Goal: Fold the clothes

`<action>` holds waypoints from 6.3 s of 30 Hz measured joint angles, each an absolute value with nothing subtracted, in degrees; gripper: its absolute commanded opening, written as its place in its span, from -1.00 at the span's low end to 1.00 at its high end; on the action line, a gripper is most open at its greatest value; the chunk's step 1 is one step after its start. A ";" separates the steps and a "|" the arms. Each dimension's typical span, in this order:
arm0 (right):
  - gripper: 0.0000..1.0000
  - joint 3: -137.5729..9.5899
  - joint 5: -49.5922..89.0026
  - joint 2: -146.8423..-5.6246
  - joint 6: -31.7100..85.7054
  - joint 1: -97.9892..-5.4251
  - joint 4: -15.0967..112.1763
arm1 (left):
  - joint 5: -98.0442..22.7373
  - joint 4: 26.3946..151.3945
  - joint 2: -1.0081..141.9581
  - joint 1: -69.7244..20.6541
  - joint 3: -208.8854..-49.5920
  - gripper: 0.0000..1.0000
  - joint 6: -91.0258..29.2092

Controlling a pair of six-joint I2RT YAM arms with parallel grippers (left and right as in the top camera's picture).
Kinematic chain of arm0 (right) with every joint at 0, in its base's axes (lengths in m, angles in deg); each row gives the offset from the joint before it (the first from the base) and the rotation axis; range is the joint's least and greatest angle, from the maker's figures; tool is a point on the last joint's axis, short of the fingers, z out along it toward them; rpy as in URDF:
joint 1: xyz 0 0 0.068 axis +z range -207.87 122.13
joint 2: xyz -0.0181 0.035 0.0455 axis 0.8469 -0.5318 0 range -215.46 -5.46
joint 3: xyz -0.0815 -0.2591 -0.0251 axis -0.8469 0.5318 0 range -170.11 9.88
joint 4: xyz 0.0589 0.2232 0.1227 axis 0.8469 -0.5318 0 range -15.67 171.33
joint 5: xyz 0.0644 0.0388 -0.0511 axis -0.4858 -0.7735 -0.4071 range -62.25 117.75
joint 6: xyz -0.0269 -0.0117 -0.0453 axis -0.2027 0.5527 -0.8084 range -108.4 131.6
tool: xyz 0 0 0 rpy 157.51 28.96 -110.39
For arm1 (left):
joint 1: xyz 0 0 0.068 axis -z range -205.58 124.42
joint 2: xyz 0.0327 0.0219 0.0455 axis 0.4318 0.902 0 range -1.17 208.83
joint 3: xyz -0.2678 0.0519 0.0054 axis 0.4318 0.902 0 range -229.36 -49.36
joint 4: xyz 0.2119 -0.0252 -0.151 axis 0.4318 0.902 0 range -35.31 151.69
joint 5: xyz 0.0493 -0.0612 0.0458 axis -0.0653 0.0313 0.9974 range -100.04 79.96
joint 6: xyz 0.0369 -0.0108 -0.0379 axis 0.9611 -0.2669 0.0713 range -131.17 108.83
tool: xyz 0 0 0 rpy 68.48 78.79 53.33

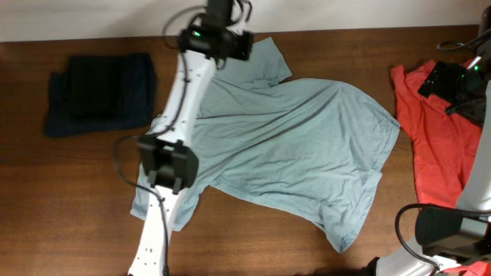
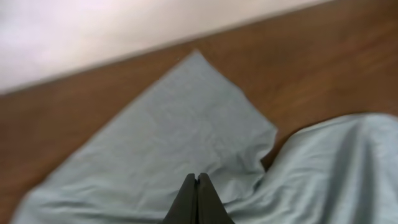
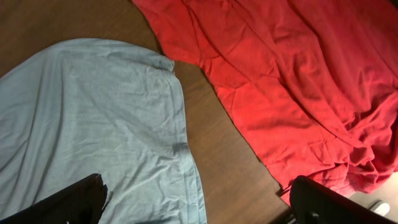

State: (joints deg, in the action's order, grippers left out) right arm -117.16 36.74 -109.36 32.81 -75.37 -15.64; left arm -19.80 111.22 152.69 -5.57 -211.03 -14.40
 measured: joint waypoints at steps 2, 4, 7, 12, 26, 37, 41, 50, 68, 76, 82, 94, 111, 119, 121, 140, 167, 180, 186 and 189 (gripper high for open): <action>0.97 -117.16 36.74 -109.36 32.83 -75.37 -15.64 | -17.98 110.17 155.47 -4.63 -210.94 -1.00 -14.42; 0.97 -117.16 36.74 -109.36 32.83 -75.37 -15.64 | -16.17 109.14 157.96 -3.96 -210.74 -1.00 -14.31; 0.96 -117.16 36.74 -109.36 32.81 -75.37 -15.64 | -14.20 107.96 160.49 -3.61 -210.57 -0.99 -13.74; 0.97 -117.16 36.74 -109.36 32.81 -75.37 -15.62 | -11.25 105.87 161.83 -3.89 -210.44 -0.99 -13.13; 0.97 -117.16 36.74 -109.36 32.81 -75.37 -15.62 | -9.37 103.00 165.32 -6.19 -210.44 -0.99 -12.25; 0.97 -117.16 36.74 -109.36 32.83 -75.37 -15.64 | -9.11 102.17 165.74 -10.10 -210.46 -0.99 -12.23; 0.97 -117.16 36.74 -109.36 32.83 -75.37 -15.64 | -8.98 102.00 165.89 -10.60 -210.50 -1.00 -12.23; 0.97 -117.16 36.74 -109.36 32.81 -75.37 -15.64 | -3.91 103.05 165.89 -11.89 -210.66 -0.99 -12.23; 0.97 -117.16 36.74 -109.36 32.83 -75.37 -15.64 | -2.55 103.83 166.33 -17.22 -212.19 -1.00 -12.23; 0.97 -117.16 36.74 -109.36 32.83 -75.37 -15.64 | -5.37 109.08 166.42 -15.52 -222.44 -0.62 -13.00; 0.97 -117.16 36.72 -109.36 32.83 -75.37 -15.62 | -6.77 122.89 159.53 -13.49 -227.44 -0.57 -15.38; 0.97 -117.16 36.74 -109.36 32.83 -75.37 -15.64 | -6.97 141.78 138.42 -14.10 -228.21 -0.34 -20.06; 0.51 -117.14 30.10 -109.34 26.01 -74.97 -15.66 | -14.35 151.24 125.98 -25.81 -226.96 0.42 -19.75; 0.52 -107.76 25.86 -100.20 24.88 -71.28 -15.66 | -14.07 151.11 113.19 -25.99 -205.28 0.49 -19.88; 0.52 -103.78 25.46 -95.26 24.94 -69.58 -15.60 | -13.81 151.15 108.06 -25.92 -197.69 0.52 -20.49; 0.38 -49.66 20.04 -80.62 28.53 -62.65 2.35 | -12.61 130.17 92.26 -25.25 -132.93 0.62 -27.84; 0.29 -29.10 26.47 -80.40 57.64 -34.08 20.16 | -19.12 116.12 91.93 -30.82 -118.92 0.62 -30.74; 0.07 -26.91 26.89 -80.40 59.43 -34.04 22.08 | -19.08 116.12 91.93 -30.82 -118.92 0.62 -30.74; 0.06 -25.67 26.86 -80.40 59.46 -34.04 23.07 | -19.03 116.01 91.93 -30.82 -116.96 0.62 -30.74; 0.07 -25.12 26.84 -80.40 59.39 -34.04 23.55 | -19.03 115.83 91.93 -30.82 -115.18 0.62 -30.74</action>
